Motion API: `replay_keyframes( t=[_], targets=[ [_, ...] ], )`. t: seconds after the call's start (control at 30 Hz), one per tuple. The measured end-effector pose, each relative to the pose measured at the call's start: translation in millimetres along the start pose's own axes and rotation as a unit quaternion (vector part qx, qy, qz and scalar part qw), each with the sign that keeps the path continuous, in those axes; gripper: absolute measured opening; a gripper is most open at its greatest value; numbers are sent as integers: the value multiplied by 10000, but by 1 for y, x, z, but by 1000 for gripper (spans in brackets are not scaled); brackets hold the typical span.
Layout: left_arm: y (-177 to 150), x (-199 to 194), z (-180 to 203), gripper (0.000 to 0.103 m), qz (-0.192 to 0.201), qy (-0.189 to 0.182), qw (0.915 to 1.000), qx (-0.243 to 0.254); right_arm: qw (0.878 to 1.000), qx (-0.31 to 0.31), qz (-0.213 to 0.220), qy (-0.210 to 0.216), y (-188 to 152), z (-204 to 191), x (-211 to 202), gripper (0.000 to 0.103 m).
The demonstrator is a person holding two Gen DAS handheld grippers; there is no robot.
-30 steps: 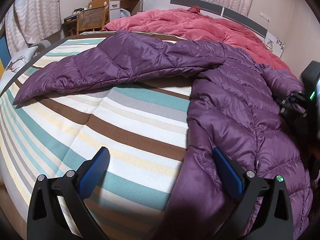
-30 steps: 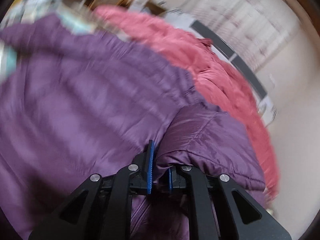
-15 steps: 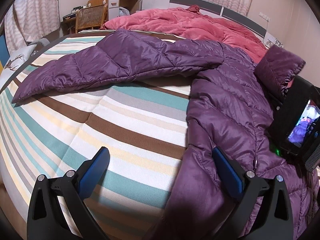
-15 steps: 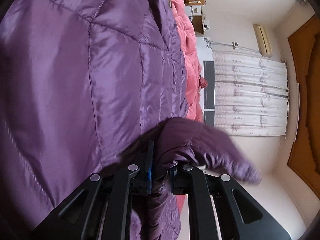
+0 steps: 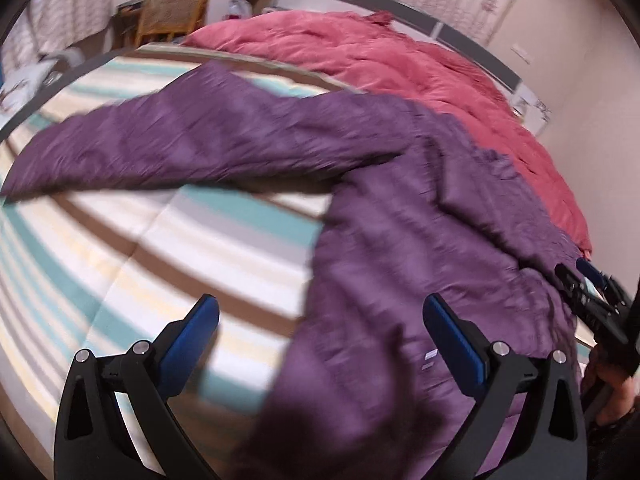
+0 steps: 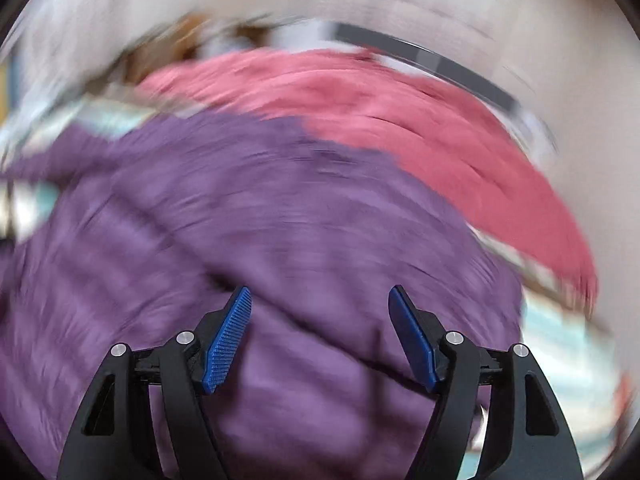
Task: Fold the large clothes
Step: 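Grasp the coat front beside the zipper with the right gripper, then grasp the other sleeve cuff with the left gripper while the right gripper holds the coat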
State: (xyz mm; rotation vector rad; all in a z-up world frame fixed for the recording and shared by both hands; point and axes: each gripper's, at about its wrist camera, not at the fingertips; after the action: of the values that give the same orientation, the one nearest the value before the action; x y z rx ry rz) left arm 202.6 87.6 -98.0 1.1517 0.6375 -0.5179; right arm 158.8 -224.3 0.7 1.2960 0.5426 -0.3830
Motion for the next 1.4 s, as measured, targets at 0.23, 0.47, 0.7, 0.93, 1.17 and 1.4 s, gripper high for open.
replay_keyframes(
  t=[0.23,0.47,0.7,0.93,1.17,1.4],
  targets=[
    [40,31,78,101,137,-307,9960,825,9738,2180,-431,-493,-26,91,32,37],
    [63,100,127,79,-188,-250,9932,1120,9761,1986,-630,-609,-36,95,68,36],
    [45,111,128,77,-80,-11,9884,1514,9747,2139,-354,-543,-32,101,39,36],
    [45,112,121,80,-130,-167,9897,1417,9714,2212,-604,-608,-47,106,54,36],
    [52,97,104,82,-121,-454,9939,994,9751,1987,-570,-806,-45,99,58,36],
    [68,43,-3,101,254,-384,9950,-890,9758,1935,-523,-871,-46,97,57,36]
  ],
)
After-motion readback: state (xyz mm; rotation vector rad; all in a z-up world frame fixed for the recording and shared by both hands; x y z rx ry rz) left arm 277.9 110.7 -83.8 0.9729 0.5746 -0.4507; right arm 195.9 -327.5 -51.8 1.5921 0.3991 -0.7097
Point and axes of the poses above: each gripper's, at about its wrist camera, not at the fingertips, and x roughly the way its jaws point, z to its right, y to its top, and after that the axes turned 8 degrees about z, right-handed
